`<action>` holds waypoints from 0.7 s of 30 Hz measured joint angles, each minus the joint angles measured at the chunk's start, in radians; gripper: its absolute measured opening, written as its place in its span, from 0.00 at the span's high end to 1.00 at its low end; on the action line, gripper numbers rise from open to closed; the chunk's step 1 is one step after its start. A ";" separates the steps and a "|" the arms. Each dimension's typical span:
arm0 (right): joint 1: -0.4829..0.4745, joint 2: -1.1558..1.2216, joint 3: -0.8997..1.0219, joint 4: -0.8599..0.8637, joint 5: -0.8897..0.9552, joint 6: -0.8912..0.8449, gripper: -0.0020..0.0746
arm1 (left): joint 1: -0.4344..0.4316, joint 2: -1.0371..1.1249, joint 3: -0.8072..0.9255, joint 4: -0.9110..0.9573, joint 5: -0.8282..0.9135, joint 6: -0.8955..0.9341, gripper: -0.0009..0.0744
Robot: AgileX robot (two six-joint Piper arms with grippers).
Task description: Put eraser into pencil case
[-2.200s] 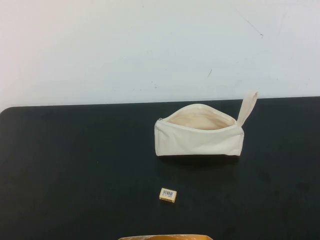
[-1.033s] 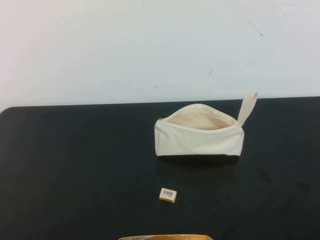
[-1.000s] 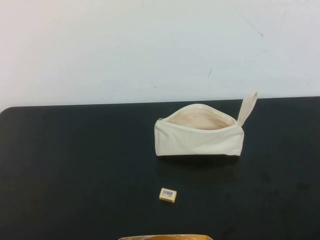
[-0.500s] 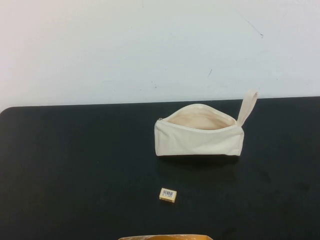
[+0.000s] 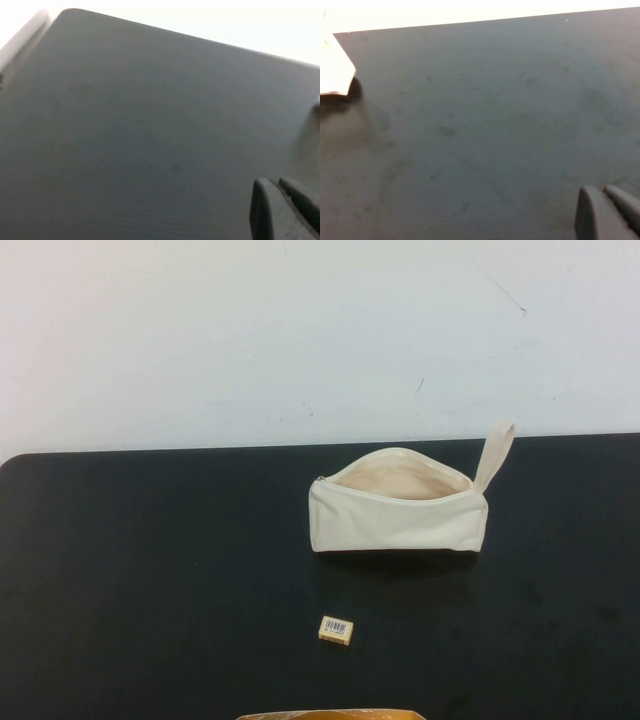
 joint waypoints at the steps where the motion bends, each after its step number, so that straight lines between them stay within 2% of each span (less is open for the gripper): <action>1: 0.000 0.000 0.000 0.000 0.000 0.000 0.98 | 0.000 0.000 0.000 -0.028 -0.005 -0.021 0.99; 4: 0.000 0.000 0.000 0.000 0.000 0.000 0.98 | 0.000 0.000 0.003 -0.291 -0.021 -0.169 0.99; 7: 0.000 0.000 0.000 0.000 0.000 0.000 0.98 | 0.000 0.000 0.004 -0.509 -0.042 -0.231 0.99; 15: 0.000 0.000 0.000 -0.002 0.000 0.000 0.98 | 0.001 0.000 0.004 -0.659 -0.101 -0.260 0.99; 17: 0.000 0.000 0.000 -0.002 0.000 0.000 0.98 | -0.002 0.000 0.004 -0.728 -0.132 -0.215 0.99; 21: 0.000 0.000 0.000 -0.002 0.000 0.000 0.98 | -0.025 0.000 -0.063 -0.824 -0.170 0.091 0.99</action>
